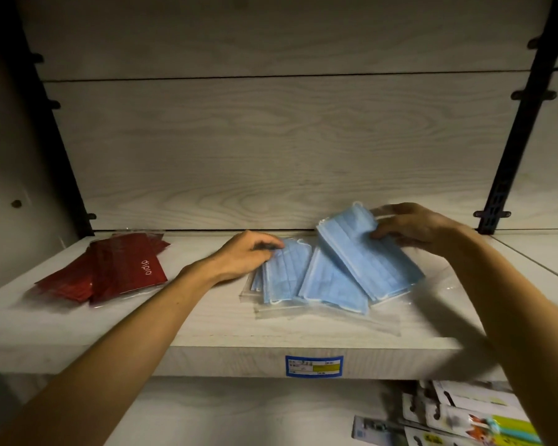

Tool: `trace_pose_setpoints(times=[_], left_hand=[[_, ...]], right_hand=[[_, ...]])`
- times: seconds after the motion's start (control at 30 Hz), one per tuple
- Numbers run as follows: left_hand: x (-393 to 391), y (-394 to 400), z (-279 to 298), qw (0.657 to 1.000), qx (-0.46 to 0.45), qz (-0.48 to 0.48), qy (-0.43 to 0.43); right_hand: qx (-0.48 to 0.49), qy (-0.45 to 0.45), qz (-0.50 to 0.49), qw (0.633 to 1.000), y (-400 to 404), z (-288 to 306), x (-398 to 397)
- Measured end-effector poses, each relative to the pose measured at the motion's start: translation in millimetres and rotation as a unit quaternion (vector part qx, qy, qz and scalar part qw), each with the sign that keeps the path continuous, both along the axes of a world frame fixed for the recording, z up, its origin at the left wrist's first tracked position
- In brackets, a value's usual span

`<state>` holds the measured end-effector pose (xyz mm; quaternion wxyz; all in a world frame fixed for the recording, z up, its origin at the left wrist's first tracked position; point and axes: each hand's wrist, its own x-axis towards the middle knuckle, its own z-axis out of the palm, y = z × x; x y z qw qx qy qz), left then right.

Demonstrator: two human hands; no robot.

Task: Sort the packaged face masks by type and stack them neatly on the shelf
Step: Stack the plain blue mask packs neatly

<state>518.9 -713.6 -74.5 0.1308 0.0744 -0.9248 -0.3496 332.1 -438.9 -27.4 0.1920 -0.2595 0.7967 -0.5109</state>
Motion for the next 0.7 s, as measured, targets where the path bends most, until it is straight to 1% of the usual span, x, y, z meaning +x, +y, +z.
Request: trace_pose_setpoints(times=[0.1, 0.13, 0.17, 0.2, 0.23, 0.27, 0.33, 0.37, 0.4, 0.47, 0.53, 0.6, 0.7], left_hand=[[-2.6, 4.7, 2.8, 0.994, 0.099, -0.015, -0.034], [-2.9, 4.8, 4.0, 0.991, 0.129, -0.01, -0.033], [-1.9, 3.0, 4.8, 0.991, 0.132, 0.004, -0.017], [-0.7, -0.5, 6.0, 0.994, 0.109, 0.027, 0.007], [0.8, -5.3, 6.8, 0.997, 0.058, 0.045, 0.019], [2.3, -9.3, 6.7, 0.998, 0.025, 0.054, 0.018], [4.1, -15.0, 4.6, 0.998, 0.019, 0.066, -0.005], [3.6, -16.5, 2.6, 0.997, 0.013, 0.073, -0.016], [2.7, -15.9, 0.8, 0.996, -0.009, 0.083, -0.02], [0.7, -12.1, -3.4, 0.989, -0.099, 0.11, -0.021], [-2.1, -4.6, -6.1, 0.973, -0.185, 0.137, -0.02], [-5.9, 5.4, -7.3, 0.959, -0.236, 0.153, -0.02], [-10.0, 17.7, -6.8, 0.955, -0.255, 0.146, -0.038]], right_hand=[[-0.013, 0.032, 0.01, 0.999, -19.3, -5.1, 13.8], [-0.017, 0.042, 0.008, 0.999, -24.5, -7.3, 17.3], [-0.019, 0.053, 0.007, 0.998, -28.0, -9.4, 19.7], [-0.023, 0.063, 0.002, 0.998, -29.5, -11.4, 20.1], [-0.029, 0.079, -0.009, 0.996, -29.1, -12.4, 19.4], [-0.034, 0.098, -0.026, 0.994, -27.0, -13.2, 18.0], [-0.025, 0.131, -0.075, 0.988, -19.9, -14.7, 12.3], [-0.006, 0.129, -0.101, 0.986, -14.8, -15.5, 9.0], [0.02, 0.116, -0.118, 0.986, -8.8, -16.1, 7.3], [0.077, 0.081, -0.123, 0.986, 4.9, -18.4, 9.4], [0.102, 0.062, -0.128, 0.984, 17.0, -19.0, 16.6], [0.083, 0.048, -0.114, 0.989, 26.0, -17.3, 25.0], [0.048, 0.0, -0.049, 0.998, 30.6, -12.8, 45.8]])
